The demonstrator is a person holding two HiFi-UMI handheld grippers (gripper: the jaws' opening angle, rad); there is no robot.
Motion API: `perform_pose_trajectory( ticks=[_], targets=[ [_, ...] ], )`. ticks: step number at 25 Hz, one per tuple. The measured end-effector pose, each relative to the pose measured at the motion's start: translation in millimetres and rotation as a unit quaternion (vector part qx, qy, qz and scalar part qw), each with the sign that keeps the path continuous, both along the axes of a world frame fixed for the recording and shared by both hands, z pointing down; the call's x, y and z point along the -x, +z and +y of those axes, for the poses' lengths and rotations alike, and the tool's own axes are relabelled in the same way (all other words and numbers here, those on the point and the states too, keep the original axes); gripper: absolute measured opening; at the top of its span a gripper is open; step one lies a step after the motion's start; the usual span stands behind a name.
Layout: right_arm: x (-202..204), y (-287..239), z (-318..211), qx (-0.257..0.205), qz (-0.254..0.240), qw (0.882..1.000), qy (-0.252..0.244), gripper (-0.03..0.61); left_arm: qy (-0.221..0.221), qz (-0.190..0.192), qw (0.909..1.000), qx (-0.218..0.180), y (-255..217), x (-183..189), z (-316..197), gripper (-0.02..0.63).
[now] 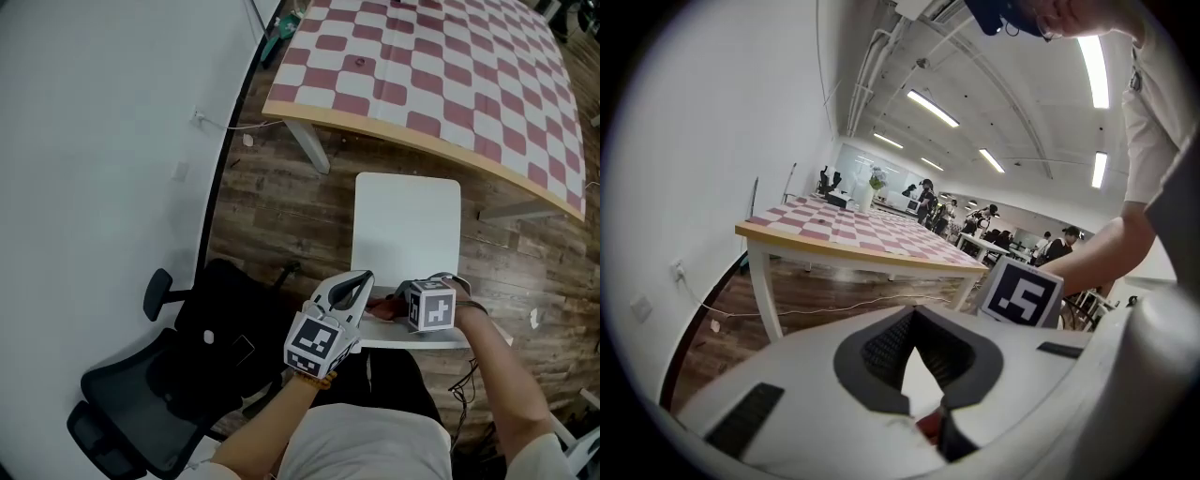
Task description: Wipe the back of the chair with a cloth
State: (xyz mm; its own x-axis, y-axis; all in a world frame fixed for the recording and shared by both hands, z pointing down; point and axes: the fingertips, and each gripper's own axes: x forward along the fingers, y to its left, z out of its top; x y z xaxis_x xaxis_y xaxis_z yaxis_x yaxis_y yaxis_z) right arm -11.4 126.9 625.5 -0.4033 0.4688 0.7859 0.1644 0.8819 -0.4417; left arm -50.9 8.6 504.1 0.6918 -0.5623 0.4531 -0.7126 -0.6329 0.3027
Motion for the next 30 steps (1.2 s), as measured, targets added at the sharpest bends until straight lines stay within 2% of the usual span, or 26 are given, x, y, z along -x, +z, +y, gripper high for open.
perform_pose_trajectory(
  ticks=[14, 23, 30],
  targets=[
    [-11.4, 48.5, -0.5, -0.003, 0.028, 1.000, -0.005, 0.101, -0.005, -0.013, 0.9995, 0.030, 41.6, 4.5, -4.2, 0.012],
    [-20.5, 72.4, -0.3, -0.002, 0.044, 0.999, -0.002, 0.101, -0.011, -0.022, 0.9992, 0.031, 56.3, 7.3, -10.1, 0.012],
    [-22.0, 67.3, 2.6, 0.006, 0.043, 0.999, 0.000, 0.101, -0.013, -0.020, 0.9994, 0.025, 48.2, 7.3, -15.0, 0.012]
  ],
)
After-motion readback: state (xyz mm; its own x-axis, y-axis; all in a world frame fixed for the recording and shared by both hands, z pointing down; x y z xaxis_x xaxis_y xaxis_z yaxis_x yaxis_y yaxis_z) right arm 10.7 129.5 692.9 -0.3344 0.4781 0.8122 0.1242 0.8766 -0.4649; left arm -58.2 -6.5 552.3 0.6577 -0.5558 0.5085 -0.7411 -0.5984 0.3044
